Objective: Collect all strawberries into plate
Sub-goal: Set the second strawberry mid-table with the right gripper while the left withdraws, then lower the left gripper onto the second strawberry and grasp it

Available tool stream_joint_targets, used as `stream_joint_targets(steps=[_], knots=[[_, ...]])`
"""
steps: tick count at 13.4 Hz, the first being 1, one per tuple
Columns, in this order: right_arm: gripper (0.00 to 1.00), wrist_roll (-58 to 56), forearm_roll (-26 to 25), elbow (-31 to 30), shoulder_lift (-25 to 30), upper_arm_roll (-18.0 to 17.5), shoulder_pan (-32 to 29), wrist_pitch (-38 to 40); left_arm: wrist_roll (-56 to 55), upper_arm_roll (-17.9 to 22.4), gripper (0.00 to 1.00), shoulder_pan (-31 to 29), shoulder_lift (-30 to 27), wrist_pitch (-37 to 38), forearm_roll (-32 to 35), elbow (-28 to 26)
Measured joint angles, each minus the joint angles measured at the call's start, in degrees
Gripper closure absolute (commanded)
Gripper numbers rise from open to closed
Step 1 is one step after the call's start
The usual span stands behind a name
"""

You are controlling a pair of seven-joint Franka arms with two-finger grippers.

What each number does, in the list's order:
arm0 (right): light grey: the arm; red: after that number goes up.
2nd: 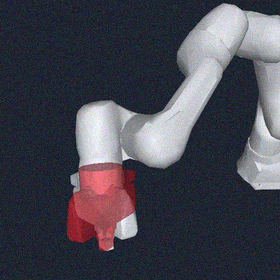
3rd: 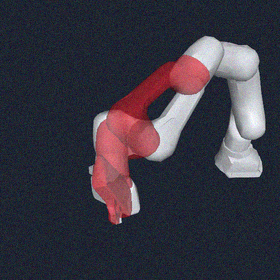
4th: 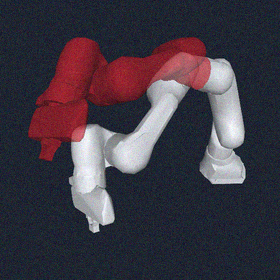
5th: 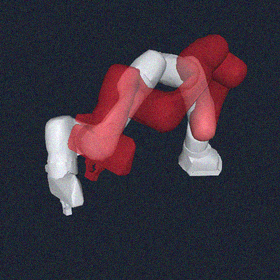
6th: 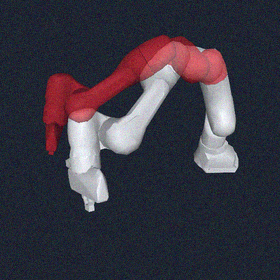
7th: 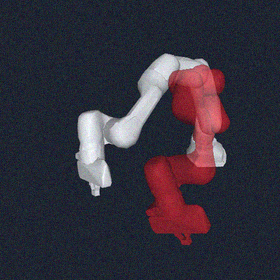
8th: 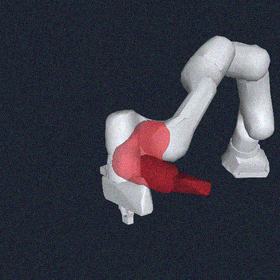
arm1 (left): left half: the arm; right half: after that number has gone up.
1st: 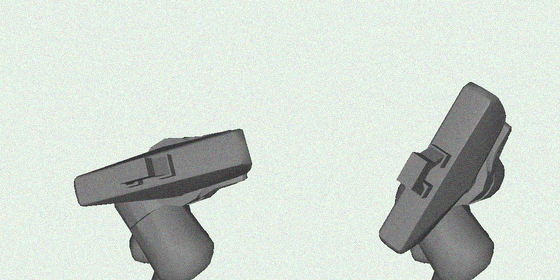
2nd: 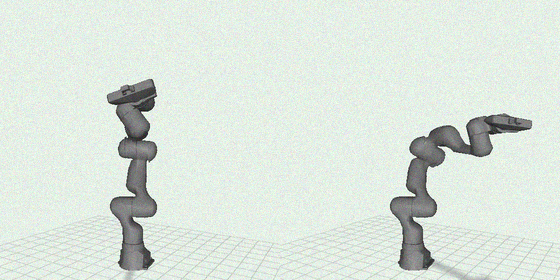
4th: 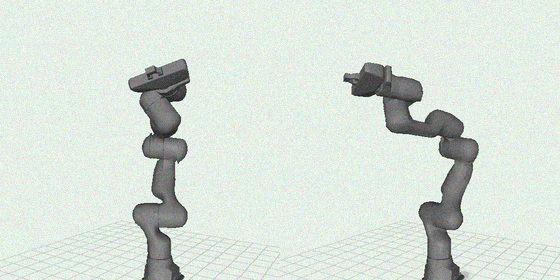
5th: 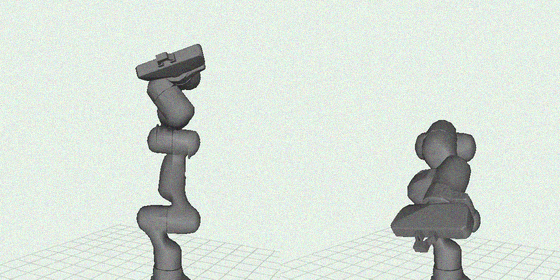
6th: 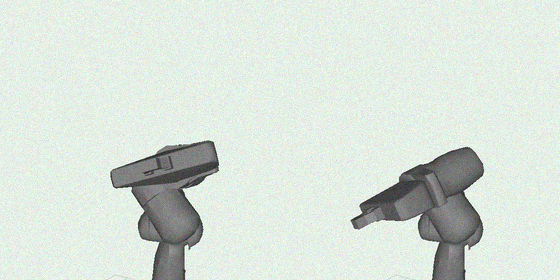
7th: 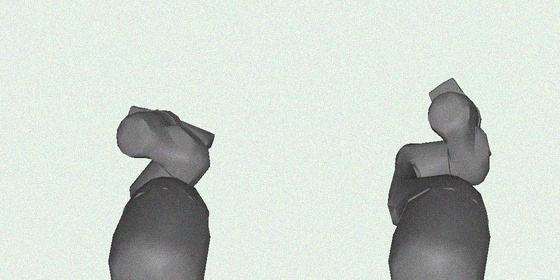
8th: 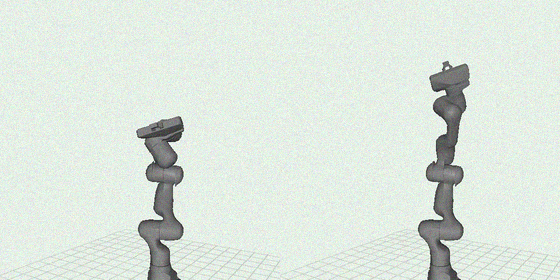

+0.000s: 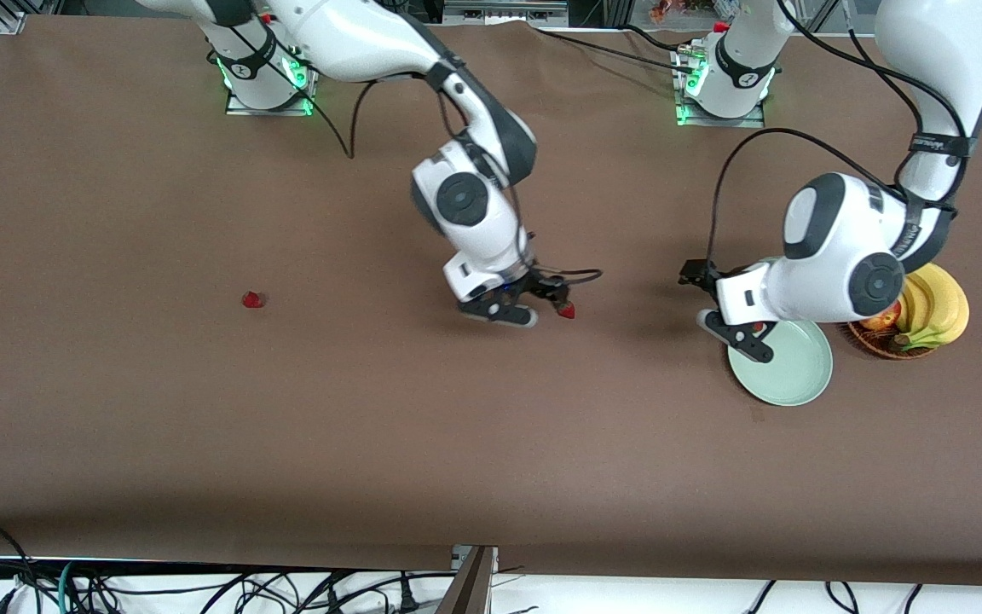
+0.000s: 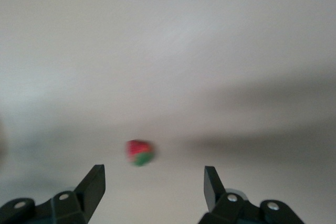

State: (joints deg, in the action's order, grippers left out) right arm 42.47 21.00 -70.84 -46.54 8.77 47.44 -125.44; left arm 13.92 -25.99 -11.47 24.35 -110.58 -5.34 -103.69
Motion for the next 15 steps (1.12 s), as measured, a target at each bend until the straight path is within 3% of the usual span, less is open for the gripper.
stream_joint_targets(steps=[2, 4, 7, 9, 11, 15], knots=[[0.15, -12.8, 0.0, -2.3, 3.7, 6.1, -1.4, 9.9, -6.8, -0.3, 0.00, 3.0, 0.1, -1.8, 0.2, -0.2], [0.14, -26.2, 0.0, -7.1, 6.8, 12.6, -1.5, 14.0, -16.2, -0.3, 0.00, 7.7, 0.6, -6.7, 0.6, -0.8], [0.13, -46.7, 0.1, -20.3, 12.4, 21.7, -1.7, 12.5, -26.6, -0.3, 0.00, 14.1, 4.3, -18.6, 3.4, -1.6], [0.13, -56.5, 0.1, -28.9, 15.7, 26.7, -1.9, 9.8, -29.1, -0.3, 0.00, 15.3, 5.6, -20.4, 3.8, -1.5], [0.13, -63.4, 0.1, -34.2, 17.3, 30.0, -2.2, 7.7, -29.3, -0.1, 0.00, 15.1, 5.5, -20.4, 3.9, -1.3], [0.13, -70.1, 0.7, -44.7, 17.8, 30.8, -3.3, -4.5, -29.8, 0.1, 0.00, 15.0, 4.8, -20.4, 10.3, -0.7]])
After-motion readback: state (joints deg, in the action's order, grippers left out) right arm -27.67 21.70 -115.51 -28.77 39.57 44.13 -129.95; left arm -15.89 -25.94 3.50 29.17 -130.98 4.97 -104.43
